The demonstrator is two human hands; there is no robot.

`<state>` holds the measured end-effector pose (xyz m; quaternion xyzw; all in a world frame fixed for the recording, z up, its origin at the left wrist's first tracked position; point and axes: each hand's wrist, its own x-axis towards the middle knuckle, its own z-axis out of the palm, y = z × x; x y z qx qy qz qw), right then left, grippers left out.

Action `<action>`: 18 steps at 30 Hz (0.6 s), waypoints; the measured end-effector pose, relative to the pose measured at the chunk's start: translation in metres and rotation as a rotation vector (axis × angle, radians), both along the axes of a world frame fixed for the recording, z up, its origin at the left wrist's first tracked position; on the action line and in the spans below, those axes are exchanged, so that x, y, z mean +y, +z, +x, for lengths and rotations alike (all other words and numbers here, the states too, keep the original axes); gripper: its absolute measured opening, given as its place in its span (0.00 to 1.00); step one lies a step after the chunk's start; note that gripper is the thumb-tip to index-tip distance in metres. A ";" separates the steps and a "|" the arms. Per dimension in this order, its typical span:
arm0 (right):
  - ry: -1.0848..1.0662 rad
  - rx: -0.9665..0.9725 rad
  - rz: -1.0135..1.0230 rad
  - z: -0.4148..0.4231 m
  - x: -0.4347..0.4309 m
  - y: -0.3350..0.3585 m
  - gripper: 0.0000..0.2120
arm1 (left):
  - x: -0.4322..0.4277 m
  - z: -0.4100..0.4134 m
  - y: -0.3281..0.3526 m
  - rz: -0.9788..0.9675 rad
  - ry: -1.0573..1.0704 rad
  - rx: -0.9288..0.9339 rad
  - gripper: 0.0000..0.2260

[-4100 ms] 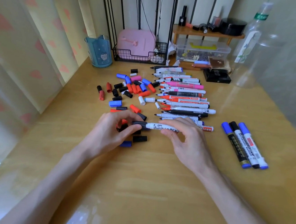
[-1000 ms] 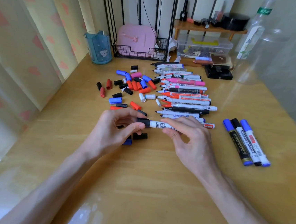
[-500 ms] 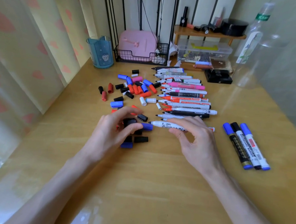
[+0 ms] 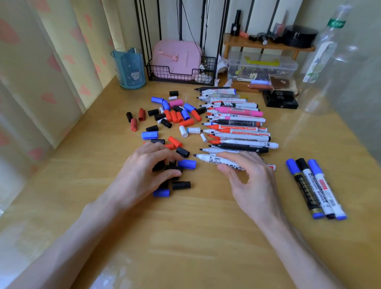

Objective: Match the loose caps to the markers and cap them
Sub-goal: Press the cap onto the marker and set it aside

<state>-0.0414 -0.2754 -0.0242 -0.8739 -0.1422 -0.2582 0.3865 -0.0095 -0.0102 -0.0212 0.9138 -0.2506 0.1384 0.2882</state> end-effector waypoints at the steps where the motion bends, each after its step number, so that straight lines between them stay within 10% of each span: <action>1: 0.005 0.012 0.011 0.000 0.000 0.000 0.11 | 0.001 0.001 0.000 0.005 0.003 0.000 0.12; 11: 0.107 0.273 0.257 -0.003 0.002 0.010 0.14 | 0.000 -0.001 -0.003 -0.056 -0.022 0.004 0.17; 18: 0.094 0.312 0.266 -0.005 0.000 0.014 0.12 | -0.008 -0.018 -0.001 0.117 -0.210 0.164 0.47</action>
